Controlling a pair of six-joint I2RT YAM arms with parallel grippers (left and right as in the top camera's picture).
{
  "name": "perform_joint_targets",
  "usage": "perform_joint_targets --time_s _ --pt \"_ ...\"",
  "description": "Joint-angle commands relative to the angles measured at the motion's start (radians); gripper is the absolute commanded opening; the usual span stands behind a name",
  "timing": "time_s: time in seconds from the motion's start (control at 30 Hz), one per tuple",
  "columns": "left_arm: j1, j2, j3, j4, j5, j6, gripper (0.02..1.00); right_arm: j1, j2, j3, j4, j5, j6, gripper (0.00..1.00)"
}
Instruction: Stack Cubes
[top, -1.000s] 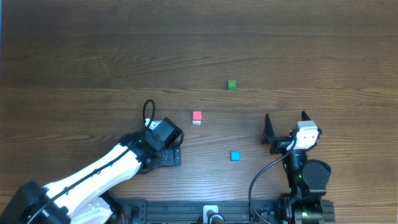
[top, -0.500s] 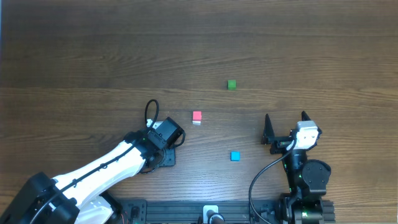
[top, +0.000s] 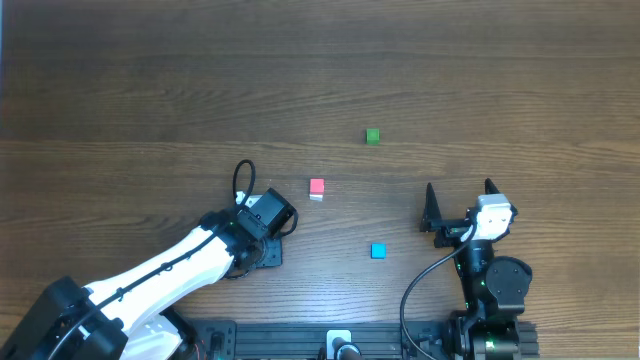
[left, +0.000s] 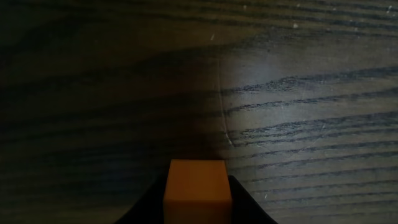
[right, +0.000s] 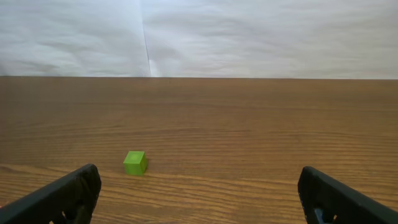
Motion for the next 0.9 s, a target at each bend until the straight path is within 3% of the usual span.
perform_joint_targets --time_s 0.03,0.13,0.6,0.9 --pt "0.005 0.005 0.024 -0.002 0.002 -0.004 0.095 -0.006 -0.007 -0.005 -0.003 -0.008 0.002 0.993" --pt "0.006 0.005 0.104 -0.049 -0.001 -0.004 0.042 -0.006 -0.007 -0.005 -0.003 -0.008 0.002 0.993" --pt "0.006 0.335 0.846 -0.460 -0.069 -0.003 0.042 -0.006 -0.007 -0.005 -0.003 -0.008 0.002 0.991" --pt "-0.013 0.477 0.906 -0.419 -0.031 -0.004 0.038 -0.006 -0.007 -0.005 -0.003 -0.008 0.002 0.991"
